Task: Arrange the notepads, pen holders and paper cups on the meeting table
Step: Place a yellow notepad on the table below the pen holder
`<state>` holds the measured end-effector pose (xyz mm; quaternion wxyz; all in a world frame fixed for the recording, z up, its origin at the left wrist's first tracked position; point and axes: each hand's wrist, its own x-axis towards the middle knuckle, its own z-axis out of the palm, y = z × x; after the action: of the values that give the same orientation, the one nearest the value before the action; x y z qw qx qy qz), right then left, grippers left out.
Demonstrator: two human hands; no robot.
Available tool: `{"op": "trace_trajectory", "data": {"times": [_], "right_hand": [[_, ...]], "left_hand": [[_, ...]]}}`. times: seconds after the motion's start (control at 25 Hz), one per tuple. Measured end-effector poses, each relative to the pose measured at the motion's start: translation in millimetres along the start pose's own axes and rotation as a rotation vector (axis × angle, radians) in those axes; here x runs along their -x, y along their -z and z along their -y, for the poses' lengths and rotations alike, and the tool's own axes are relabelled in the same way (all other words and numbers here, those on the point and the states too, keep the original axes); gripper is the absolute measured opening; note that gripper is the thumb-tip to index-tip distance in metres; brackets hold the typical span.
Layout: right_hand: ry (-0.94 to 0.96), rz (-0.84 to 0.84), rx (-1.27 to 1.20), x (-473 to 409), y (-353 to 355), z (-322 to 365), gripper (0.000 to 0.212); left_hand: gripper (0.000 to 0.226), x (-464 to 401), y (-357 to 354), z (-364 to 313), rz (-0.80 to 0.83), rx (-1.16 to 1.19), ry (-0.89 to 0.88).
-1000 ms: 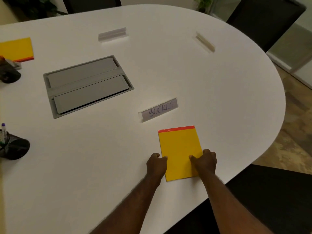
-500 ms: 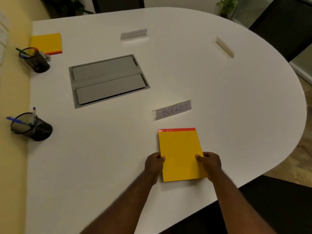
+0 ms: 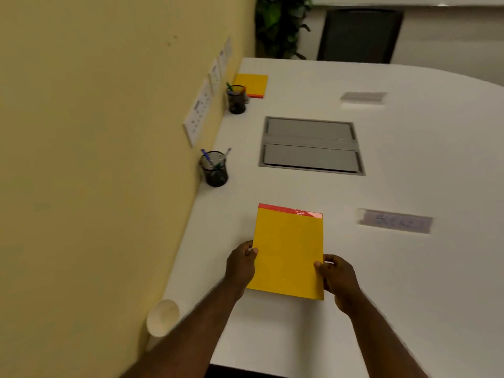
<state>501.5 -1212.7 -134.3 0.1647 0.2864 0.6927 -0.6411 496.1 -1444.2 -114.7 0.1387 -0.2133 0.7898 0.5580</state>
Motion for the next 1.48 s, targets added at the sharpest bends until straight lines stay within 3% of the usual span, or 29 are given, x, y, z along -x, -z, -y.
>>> {"op": "trace_trajectory", "data": {"times": [0.24, 0.52, 0.68, 0.96, 1.16, 1.48], "right_hand": [[0.058, 0.075, -0.039, -14.1, -109.6, 30.6, 0.011], [0.054, 0.031, 0.019, -75.4, -181.8, 31.6, 0.016], [0.038, 0.018, 0.069, -96.9, -206.5, 20.7, 0.017], [0.086, -0.048, 0.195, -89.0, -224.5, 14.1, 0.017], [0.231, -0.098, 0.489, -78.1, -232.1, 15.1, 0.018], [0.283, -0.021, 0.538, -80.3, -224.0, 17.7, 0.015]], "left_hand": [[0.036, -29.5, 83.9, 16.2, -0.316, -0.013, -0.026], [0.056, -91.8, 103.3, 32.2, -0.354, -0.129, 0.015], [0.068, -115.1, 101.8, 44.0, -0.381, -0.351, 0.111], [0.099, -115.1, 91.4, 56.7, -0.314, -0.636, 0.16], [0.085, -109.2, 80.3, 67.3, -0.236, -0.805, 0.056], [0.085, -108.9, 88.5, 72.4, -0.177, -0.758, 0.035]]}}
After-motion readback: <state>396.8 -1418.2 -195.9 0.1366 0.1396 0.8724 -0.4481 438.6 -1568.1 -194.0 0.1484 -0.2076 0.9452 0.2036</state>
